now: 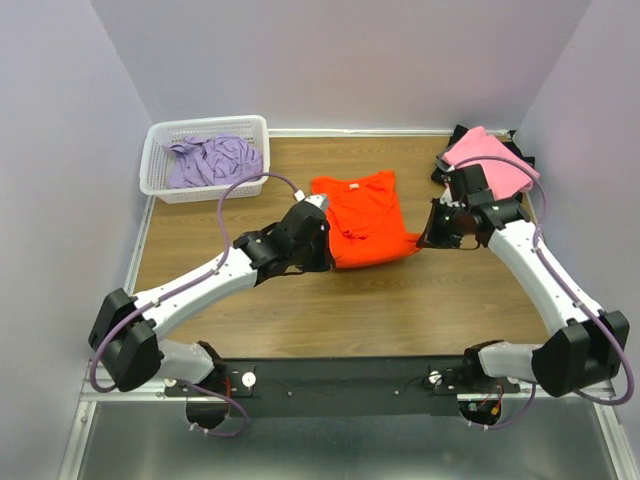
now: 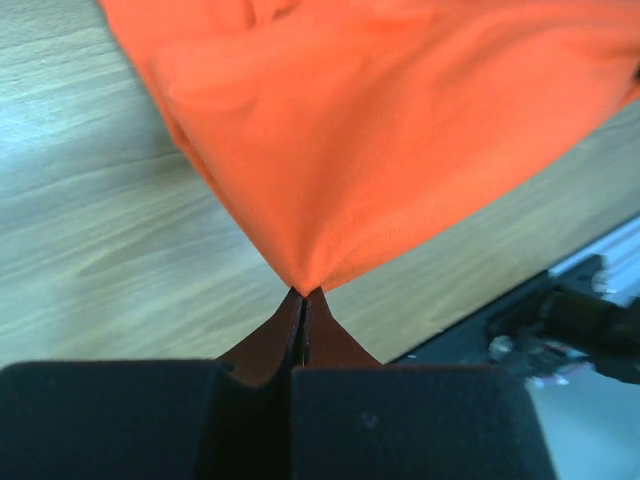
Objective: Fold and stack the t-shirts
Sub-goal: Fold the tshirt
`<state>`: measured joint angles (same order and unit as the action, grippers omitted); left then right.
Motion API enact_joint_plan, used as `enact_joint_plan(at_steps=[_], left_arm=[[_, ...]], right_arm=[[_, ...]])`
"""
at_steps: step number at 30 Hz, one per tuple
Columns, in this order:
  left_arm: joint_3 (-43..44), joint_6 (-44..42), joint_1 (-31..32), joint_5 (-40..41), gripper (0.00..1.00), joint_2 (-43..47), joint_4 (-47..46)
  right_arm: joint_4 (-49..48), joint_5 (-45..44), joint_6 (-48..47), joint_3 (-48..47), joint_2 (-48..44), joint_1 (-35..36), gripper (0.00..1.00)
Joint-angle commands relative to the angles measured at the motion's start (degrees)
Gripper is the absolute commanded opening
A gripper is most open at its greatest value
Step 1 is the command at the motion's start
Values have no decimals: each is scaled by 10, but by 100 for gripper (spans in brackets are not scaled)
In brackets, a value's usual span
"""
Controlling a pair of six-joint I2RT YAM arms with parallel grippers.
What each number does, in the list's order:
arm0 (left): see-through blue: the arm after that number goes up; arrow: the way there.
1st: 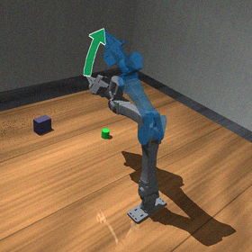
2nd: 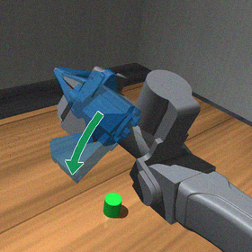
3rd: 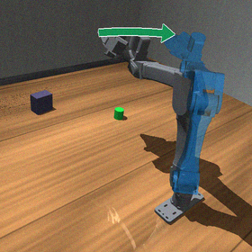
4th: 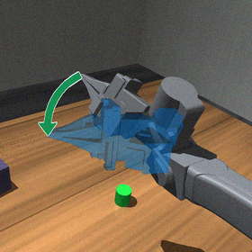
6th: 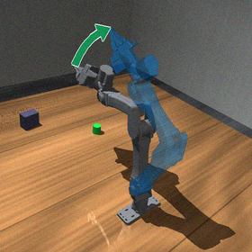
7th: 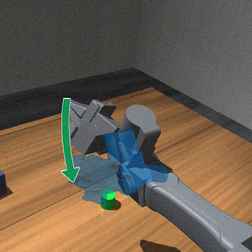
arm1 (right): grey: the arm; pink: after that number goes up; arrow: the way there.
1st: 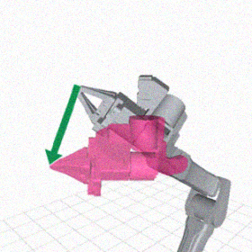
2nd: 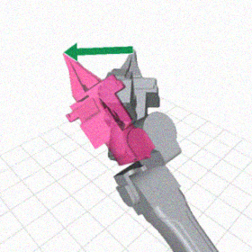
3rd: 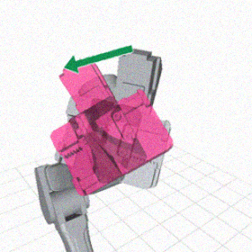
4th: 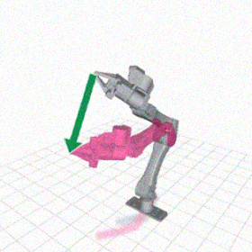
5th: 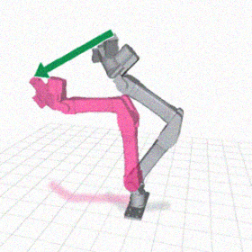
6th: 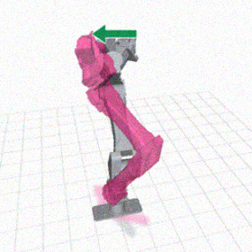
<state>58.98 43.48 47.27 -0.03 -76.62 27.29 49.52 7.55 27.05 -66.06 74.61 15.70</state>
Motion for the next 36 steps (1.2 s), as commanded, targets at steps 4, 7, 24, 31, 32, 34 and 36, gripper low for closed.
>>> enact_joint_plan(at_steps=[4,7,24,31,32,34,36], left_arm=[[-14,66,55,-13,0,55,30],[-17,84,74,-9,0,66,44],[89,-26,-8,6,0,-38,56],[97,-76,-63,-41,0,-74,37],[100,-86,-73,-46,0,-82,36],[104,-94,-82,-51,0,-90,33],[109,-107,-96,-59,0,-104,29]], right_arm=[[93,-18,5,4,-67,0,2],[109,-18,12,2,-83,-1,1],[54,-68,56,-89,47,-1,1],[25,-89,56,-135,114,-1,2],[17,-89,56,-142,127,-1,1],[9,-90,57,-150,141,-1,1],[2,-91,57,-164,164,-1,1]])
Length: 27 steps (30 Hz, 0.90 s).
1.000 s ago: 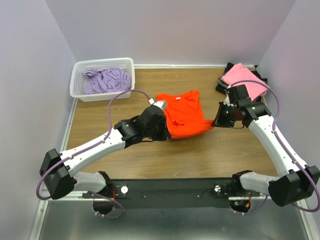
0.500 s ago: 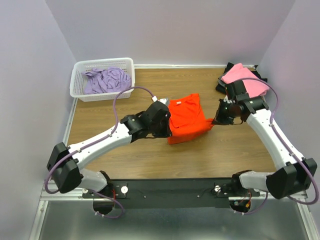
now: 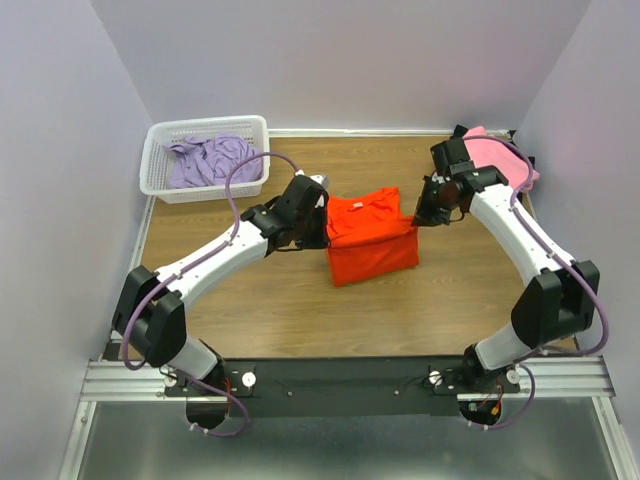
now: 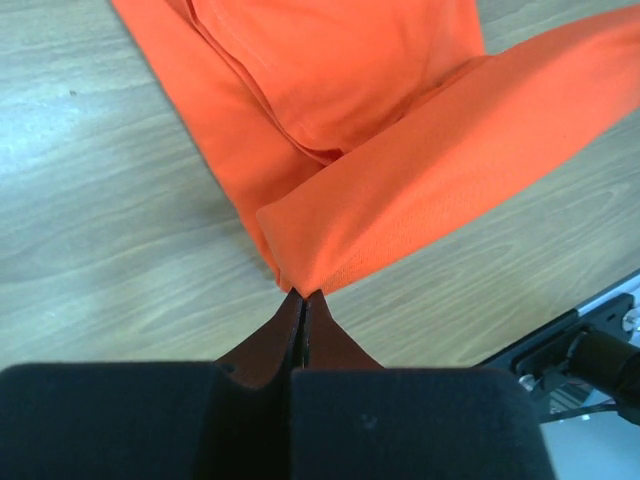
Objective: Fold and stack the t-shirts
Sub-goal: Fold the tshirt
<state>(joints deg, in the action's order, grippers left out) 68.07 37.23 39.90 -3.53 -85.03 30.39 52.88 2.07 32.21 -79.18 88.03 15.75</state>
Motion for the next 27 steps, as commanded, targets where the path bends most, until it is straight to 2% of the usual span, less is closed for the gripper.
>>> enact_joint_plan(at_steps=[1,10,27], left_arm=[[21,-49,-26,-26,0,-24,-2],[62,-79,-69,-47,0,-94,-20],[193,-129,-130,-78,0,-235,-13]], right_arm=[[-35,-36,6,-38,35,-2,2],[-53,-52,1,-95,121,-1,1],[-59,-66,-7,-212,267,-5,1]])
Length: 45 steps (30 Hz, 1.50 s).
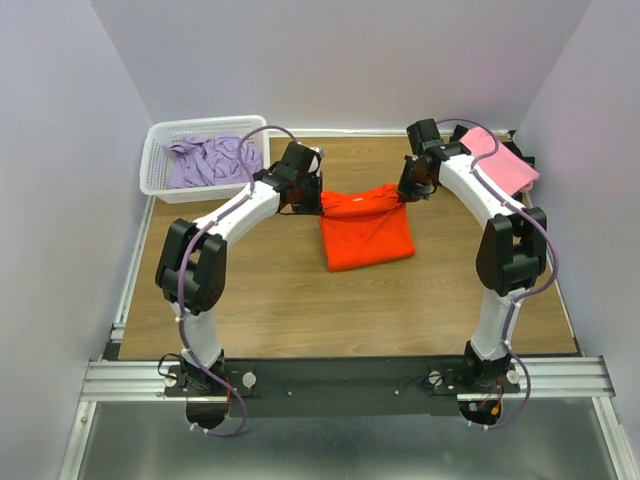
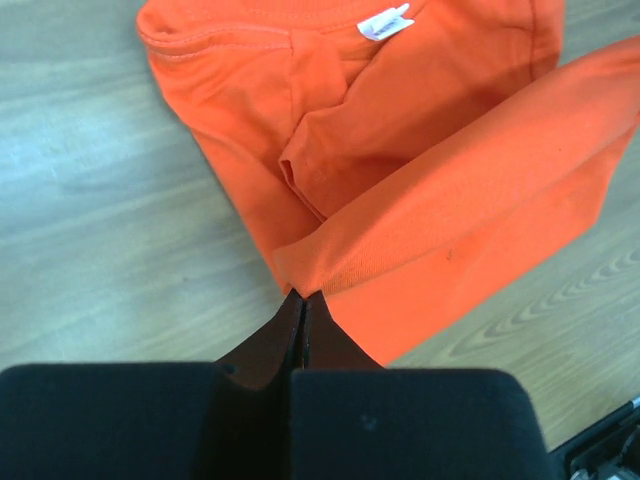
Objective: Fold and stack the t-shirts
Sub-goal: Fold the tshirt
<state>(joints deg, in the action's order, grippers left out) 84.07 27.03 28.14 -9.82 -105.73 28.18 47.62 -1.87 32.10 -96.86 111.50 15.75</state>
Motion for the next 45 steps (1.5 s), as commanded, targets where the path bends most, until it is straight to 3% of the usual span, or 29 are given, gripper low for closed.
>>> enact_joint_plan(at_steps=[1,8,9,10,11,12,15,16,19,22,26,32,39,45], left_arm=[[42,-29,-19,-13,0,-46,14],[156,-35,-47,-6,0,-118,20],[174,-36,-54,-5,4,-126,24],[195,-38,-56,-5,11,-145,27],[244,-38,-61,-5,42,-155,33],[271,-37,-66,0,55,-163,45],[357,-38,-70,8,75,-180,61],[369,-41,-70,8,76,-179,61],[364,-47,-70,2,78,-164,58],[295,-51,-70,-5,78,-139,37],[163,-48,-70,-16,78,-80,-8],[67,-46,-69,-25,78,-44,-44],[22,-46,-65,-50,77,-53,-63],[26,-44,-56,-56,75,-79,-63]], right_arm=[[-6,-26,-5,-42,40,-6,1],[-9,-20,-9,-132,130,-13,2],[-12,-9,-10,-148,140,-17,13],[-14,-1,-9,-166,152,-19,22],[-17,9,-9,-206,171,-21,30],[-20,15,-9,-227,181,-28,42],[-28,68,-5,-292,197,-35,57],[-30,75,-7,-302,198,-36,59],[-38,90,-24,-297,181,-41,68],[-56,103,-37,-258,145,-48,76],[-99,135,-43,-130,88,-61,82],[-163,202,-53,-5,36,-78,89],[-209,257,-77,85,24,-95,92],[-236,297,-105,102,46,-103,92]])
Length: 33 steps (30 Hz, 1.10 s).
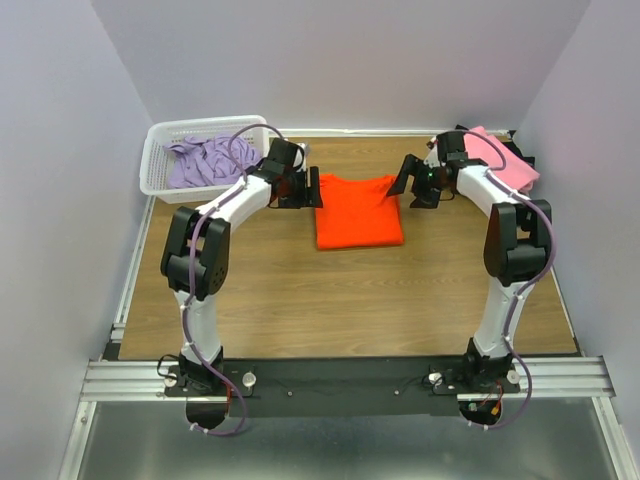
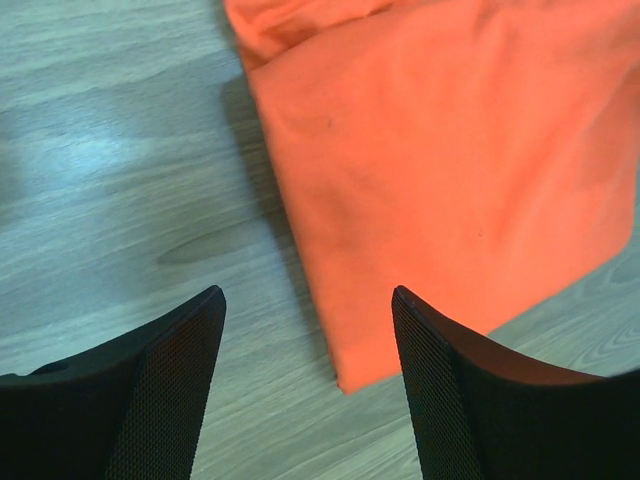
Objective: Fold and stack the t-shirts
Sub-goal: Fold the tshirt, then neatly place the folded tshirt to the corner
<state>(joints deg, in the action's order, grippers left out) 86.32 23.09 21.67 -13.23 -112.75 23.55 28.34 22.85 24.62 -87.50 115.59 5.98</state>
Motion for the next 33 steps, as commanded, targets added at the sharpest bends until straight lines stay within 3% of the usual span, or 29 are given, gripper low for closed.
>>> enact_joint_plan(at_steps=[1,6,11,17,23,33], left_arm=[[5,-5,9,-21,75,-17,-16],[17,-1,12,-19,67,-39,-11],[26,-2,12,-14,65,-61,-2],[37,-9,13,-20,48,-78,-1],[46,-16,15,-25,38,-99,7],[55,-17,23,-38,34,-116,10]], right_arm=[[-45,63,-35,8,16,-8,92],[-56,79,-47,8,43,-13,91],[-60,89,-55,7,59,-15,90],[-62,106,-67,12,79,-15,88],[-68,112,-79,32,93,-10,86],[-86,110,-57,17,132,22,81]])
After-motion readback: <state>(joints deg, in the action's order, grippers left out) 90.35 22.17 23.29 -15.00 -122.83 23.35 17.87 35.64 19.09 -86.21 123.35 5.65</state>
